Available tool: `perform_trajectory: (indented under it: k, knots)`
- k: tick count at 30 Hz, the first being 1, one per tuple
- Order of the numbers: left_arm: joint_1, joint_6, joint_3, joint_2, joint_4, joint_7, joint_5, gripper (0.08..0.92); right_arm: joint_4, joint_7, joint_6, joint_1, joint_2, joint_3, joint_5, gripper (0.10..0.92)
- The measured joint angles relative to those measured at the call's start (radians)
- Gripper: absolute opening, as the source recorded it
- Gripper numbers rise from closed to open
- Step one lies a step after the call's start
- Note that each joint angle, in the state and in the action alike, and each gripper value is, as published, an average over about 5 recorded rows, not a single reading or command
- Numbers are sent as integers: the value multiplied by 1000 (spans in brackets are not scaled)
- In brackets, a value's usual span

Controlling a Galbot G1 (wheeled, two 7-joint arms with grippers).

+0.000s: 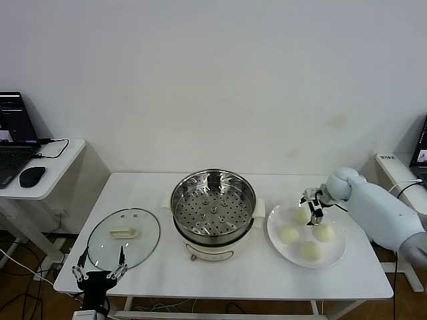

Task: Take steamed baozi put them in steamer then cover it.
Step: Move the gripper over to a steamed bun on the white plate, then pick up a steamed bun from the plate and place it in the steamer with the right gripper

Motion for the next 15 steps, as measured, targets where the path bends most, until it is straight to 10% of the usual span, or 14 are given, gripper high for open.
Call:
perform_trajectory:
  k: [15]
  knots:
    - [-9,-2,-10,11,6,0,-21,823,-25,2,-15,17,23,-10,-5,590]
